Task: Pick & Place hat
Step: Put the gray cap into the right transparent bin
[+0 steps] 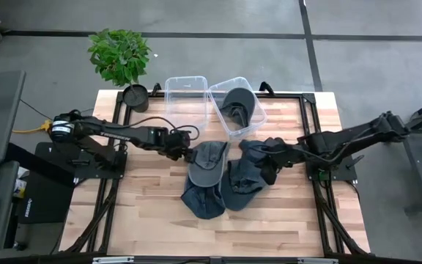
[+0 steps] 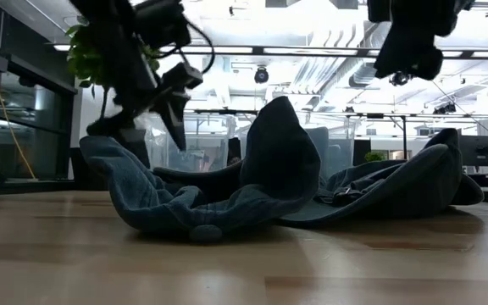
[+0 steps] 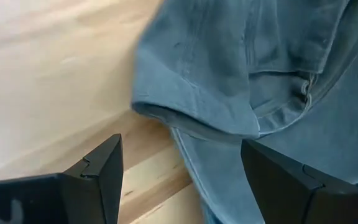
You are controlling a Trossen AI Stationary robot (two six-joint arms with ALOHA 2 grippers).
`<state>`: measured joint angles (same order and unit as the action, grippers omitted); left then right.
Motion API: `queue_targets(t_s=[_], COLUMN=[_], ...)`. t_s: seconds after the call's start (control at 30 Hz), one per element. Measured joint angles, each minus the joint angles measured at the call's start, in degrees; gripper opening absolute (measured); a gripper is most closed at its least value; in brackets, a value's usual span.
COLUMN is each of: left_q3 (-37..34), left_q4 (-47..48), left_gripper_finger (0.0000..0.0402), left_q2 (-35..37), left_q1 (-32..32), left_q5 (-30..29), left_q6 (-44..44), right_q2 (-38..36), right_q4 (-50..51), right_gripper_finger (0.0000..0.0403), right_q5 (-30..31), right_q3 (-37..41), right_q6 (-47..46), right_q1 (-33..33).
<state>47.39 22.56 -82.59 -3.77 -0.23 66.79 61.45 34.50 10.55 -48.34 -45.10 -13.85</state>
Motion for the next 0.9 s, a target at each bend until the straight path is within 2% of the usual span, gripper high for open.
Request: queue_targets(t_s=[0.27, 0.53, 0.7, 0.9], left_q3=[-8.41, -10.77, -11.56, -11.52], left_q4=[-13.52, -21.91, -25.25, -26.39], left_gripper_finger=[0.0255, 0.0255, 0.0255, 0.0255], left_q2=[-0.02, -0.02, -0.52, -3.07], left_q1=[-0.02, -0.89, -3.12, -3.74], left_q5=[0.01, -2.27, -0.75, 4.33], left_q6=[7.16, 8.56, 8.22, 6.94], right_q2=[-1.8, -1.85, -1.84, -1.84], right_q4=[-3.89, -6.56, -6.62, -6.65], right_gripper_finger=[0.0071, 0.0071, 0.0071, 0.0071], right_q5=[0.5, 1.18, 2.45, 3.16], right_q3=[3.83, 5.47, 5.47, 5.47], right_q6=[-1.17, -0.78, 0.15, 0.55], right_q1=[-0.09, -0.09, -0.07, -0.07])
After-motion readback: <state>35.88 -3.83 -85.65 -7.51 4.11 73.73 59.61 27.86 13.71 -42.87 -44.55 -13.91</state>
